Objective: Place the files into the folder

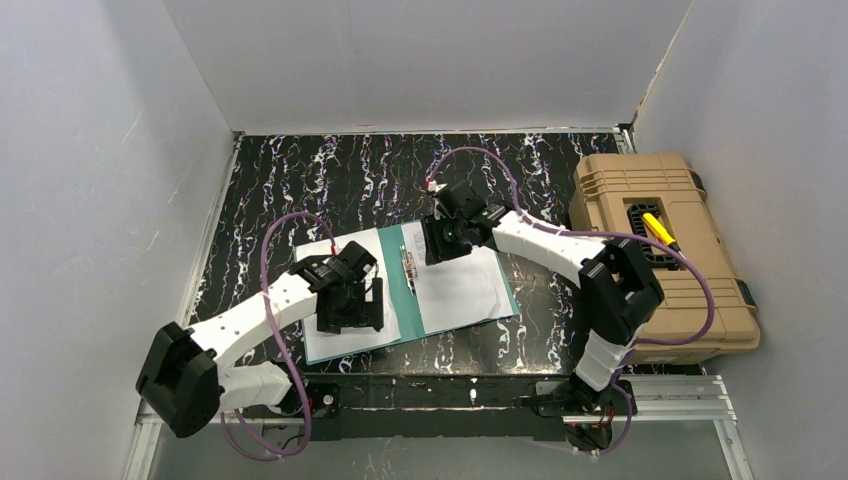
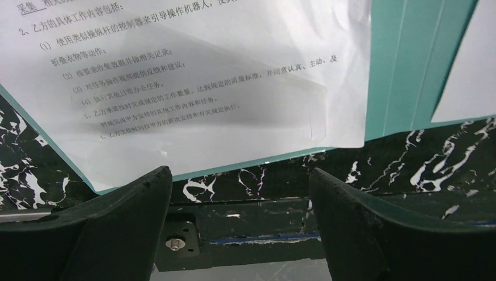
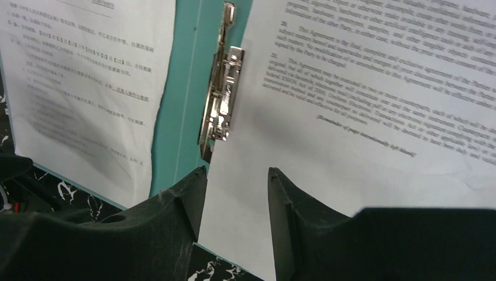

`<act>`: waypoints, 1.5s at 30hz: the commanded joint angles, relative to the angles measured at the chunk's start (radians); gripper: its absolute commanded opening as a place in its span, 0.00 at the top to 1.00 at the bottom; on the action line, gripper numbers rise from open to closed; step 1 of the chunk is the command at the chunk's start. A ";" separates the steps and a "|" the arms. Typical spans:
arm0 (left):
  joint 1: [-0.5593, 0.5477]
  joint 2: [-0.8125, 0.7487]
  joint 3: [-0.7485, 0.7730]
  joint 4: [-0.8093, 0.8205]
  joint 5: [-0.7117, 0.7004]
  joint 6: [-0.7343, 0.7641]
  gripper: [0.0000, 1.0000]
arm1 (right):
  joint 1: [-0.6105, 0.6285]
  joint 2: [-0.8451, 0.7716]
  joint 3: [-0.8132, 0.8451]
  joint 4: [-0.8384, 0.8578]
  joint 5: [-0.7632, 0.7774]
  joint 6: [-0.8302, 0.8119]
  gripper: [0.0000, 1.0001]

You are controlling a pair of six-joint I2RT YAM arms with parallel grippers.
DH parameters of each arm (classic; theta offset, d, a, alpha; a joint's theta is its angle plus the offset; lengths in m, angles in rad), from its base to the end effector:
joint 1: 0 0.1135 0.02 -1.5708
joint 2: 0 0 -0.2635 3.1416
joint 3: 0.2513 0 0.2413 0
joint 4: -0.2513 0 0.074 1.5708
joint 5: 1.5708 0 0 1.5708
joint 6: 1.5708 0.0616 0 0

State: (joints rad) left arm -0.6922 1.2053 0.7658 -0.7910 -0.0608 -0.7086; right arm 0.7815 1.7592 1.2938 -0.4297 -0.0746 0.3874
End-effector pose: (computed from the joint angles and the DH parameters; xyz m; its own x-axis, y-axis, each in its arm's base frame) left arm 0.1626 -0.1299 0.1867 -0.9554 -0.0517 -0.2907 -0.0004 0.9848 -0.1737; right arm 0.2735 0.2778 0.2154 -0.7907 -0.2538 -0.5571 -0.4717 0.8327 0.2901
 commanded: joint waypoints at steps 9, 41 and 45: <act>-0.019 0.121 0.010 0.023 -0.065 -0.034 0.20 | 0.049 0.117 0.117 0.078 -0.012 0.035 0.56; -0.020 0.194 -0.058 0.118 -0.024 -0.049 0.26 | 0.050 0.234 0.161 0.075 0.019 0.030 0.70; -0.020 0.198 -0.059 0.121 -0.025 -0.051 0.26 | 0.049 0.232 0.152 0.079 0.018 0.031 0.77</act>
State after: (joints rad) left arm -0.7067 1.3872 0.7261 -0.6754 -0.0864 -0.7452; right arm 0.8314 1.9926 1.4242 -0.3698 -0.0662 0.4160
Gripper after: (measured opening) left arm 0.747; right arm 0.260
